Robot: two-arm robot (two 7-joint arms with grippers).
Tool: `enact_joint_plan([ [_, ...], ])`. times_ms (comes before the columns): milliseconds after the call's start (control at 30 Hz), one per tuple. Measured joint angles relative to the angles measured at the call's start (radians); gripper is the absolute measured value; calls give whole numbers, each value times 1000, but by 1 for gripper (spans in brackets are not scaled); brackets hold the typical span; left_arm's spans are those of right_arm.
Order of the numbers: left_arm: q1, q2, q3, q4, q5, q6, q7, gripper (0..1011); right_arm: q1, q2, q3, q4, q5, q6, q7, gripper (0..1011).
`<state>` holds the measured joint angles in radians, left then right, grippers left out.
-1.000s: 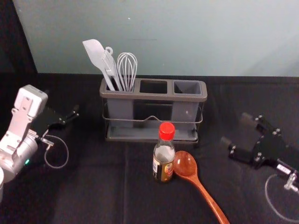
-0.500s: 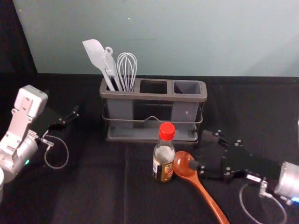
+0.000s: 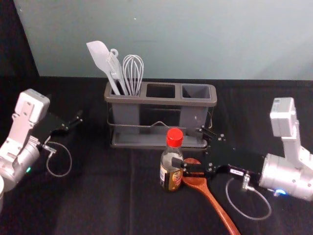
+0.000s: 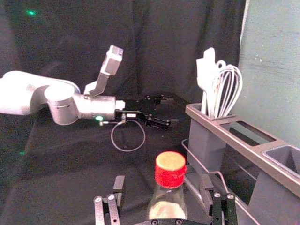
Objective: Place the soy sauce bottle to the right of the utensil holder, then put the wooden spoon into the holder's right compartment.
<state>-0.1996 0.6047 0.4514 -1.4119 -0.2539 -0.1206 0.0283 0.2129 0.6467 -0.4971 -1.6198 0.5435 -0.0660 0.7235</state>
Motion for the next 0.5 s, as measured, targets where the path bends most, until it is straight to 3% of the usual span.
enact_joint_plan([
  [500,0,0,0,0,0,0,0,1005,90,-74,-48,91,22,40,6,1003],
])
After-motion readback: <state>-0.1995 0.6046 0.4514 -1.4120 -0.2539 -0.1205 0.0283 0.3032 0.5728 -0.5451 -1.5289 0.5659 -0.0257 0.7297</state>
